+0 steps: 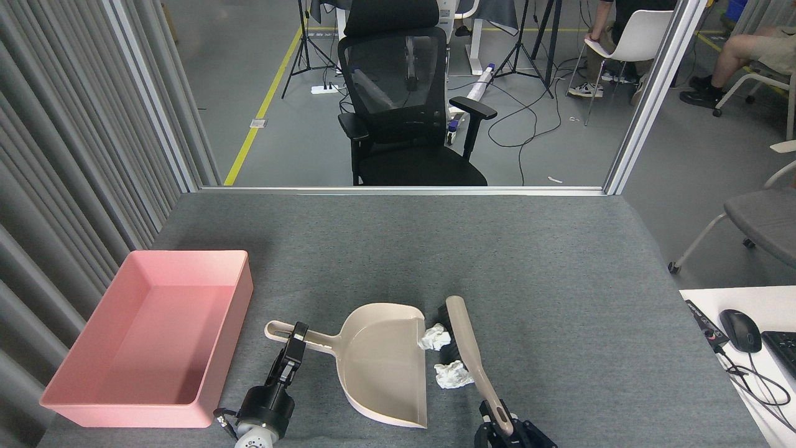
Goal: Sweep and dump garbage into bin
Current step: 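Sweep the white paper balls into the dustpan with the right gripper's brush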
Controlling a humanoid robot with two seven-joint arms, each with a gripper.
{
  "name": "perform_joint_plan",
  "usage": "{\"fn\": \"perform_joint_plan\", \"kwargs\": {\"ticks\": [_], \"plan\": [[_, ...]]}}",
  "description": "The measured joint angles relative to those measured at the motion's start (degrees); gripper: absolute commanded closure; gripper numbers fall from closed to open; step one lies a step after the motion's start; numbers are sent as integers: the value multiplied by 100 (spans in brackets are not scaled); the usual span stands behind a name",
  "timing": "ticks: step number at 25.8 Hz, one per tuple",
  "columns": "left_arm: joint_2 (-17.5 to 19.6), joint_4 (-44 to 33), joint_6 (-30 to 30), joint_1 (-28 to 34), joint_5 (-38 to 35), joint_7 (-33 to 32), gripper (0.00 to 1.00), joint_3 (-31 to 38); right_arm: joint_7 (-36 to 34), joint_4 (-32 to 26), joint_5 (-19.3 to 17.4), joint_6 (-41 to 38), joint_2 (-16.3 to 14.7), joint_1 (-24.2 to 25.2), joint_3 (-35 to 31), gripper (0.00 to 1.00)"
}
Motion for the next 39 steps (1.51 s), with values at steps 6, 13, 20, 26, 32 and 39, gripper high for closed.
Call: {"fn": "perform_joint_plan", "kwargs": {"ticks": [6, 13, 20, 26, 32, 39], "plan": [[2, -10, 0, 0, -1, -6, 93, 0, -58, -288, -12, 12, 393, 19, 481, 92], [2, -9, 0, 0, -1, -13, 93, -13, -150, -1089, -345, 45, 243, 300, 282, 92], [2, -3, 0, 0, 6, -36, 93, 3, -174, -1302, -494, -78, -142, 979, -162, 92], [2, -8, 2, 0, 8, -39, 93, 5, -176, -1202, -491, -102, -189, 1262, 45, 92], [2, -17, 5, 11, 10, -40, 92, 5, -177, -1013, -446, 422, -108, 1169, 770, 92], [9, -111, 7, 45, 12, -63, 92, -1, -339, -1010, -464, 677, 16, 945, 1288, 91]]}}
